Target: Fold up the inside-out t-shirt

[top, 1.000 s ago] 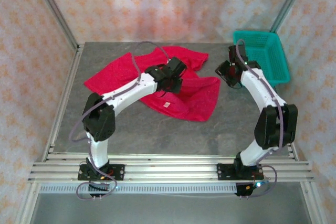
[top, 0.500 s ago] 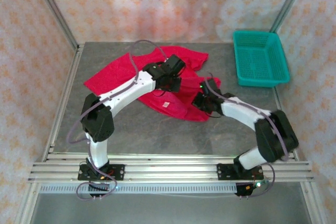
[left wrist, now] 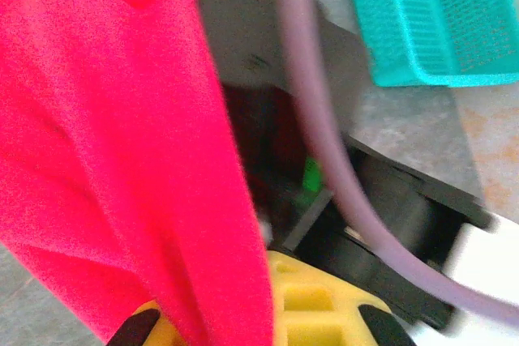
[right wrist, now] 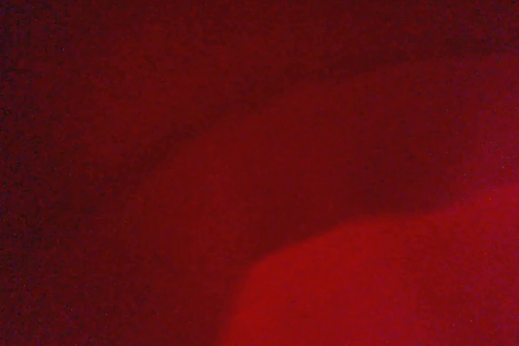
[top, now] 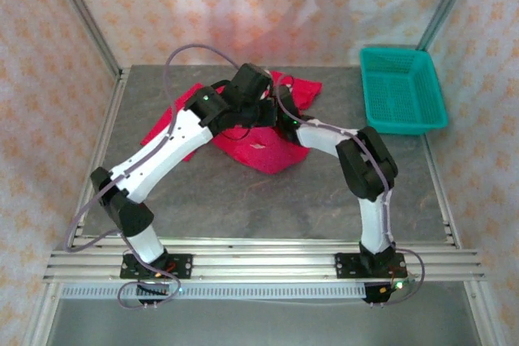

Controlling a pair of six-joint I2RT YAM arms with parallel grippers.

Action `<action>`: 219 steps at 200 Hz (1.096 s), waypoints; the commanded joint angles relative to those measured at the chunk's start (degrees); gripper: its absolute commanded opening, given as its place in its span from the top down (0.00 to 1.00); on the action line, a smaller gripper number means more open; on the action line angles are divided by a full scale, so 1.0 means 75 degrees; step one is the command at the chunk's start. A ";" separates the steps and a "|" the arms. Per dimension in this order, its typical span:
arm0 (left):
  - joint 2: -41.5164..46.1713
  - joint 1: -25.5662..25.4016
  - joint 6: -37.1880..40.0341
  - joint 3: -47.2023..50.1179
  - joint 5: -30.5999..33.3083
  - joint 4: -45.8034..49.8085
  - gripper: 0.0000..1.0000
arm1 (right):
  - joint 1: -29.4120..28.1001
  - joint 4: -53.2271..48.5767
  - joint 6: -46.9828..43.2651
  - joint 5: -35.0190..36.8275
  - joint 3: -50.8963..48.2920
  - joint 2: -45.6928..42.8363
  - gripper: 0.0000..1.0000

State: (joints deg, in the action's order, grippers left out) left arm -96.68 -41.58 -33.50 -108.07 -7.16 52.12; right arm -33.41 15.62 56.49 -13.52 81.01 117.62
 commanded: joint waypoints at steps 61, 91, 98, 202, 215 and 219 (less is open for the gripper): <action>0.1063 0.0039 -0.0204 -0.0513 -0.0467 0.0095 1.00 | -0.0796 -0.5560 0.0930 0.1792 0.4841 0.3270 0.10; 0.1419 0.0431 -0.0280 0.0186 -0.0675 -0.0218 1.00 | -0.0773 -0.6271 0.0977 0.1316 0.5727 0.3957 0.49; 0.1495 0.0567 -0.0286 0.0353 -0.0714 -0.0276 1.00 | -0.0745 -0.6120 0.0967 0.1116 0.5563 0.3878 0.66; -0.0070 0.3851 0.0341 0.1636 -0.0760 -0.0838 1.00 | 0.0142 -0.3653 -0.0857 -0.3034 0.1094 -0.1877 1.00; -0.0385 0.3991 0.0341 0.1843 -0.0688 -0.1053 1.00 | 0.0254 -0.3190 -0.0559 -0.3421 0.0798 -0.2557 1.00; -0.0490 0.4018 0.0341 0.1888 -0.0700 -0.1085 1.00 | 0.0275 -0.3038 -0.0466 -0.3518 0.0737 -0.2746 1.00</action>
State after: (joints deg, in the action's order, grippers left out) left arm -96.82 -12.71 -32.86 -96.18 -13.08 46.37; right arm -32.60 -16.75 51.40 -30.59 89.49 107.53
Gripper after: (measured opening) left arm 0.072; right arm 0.080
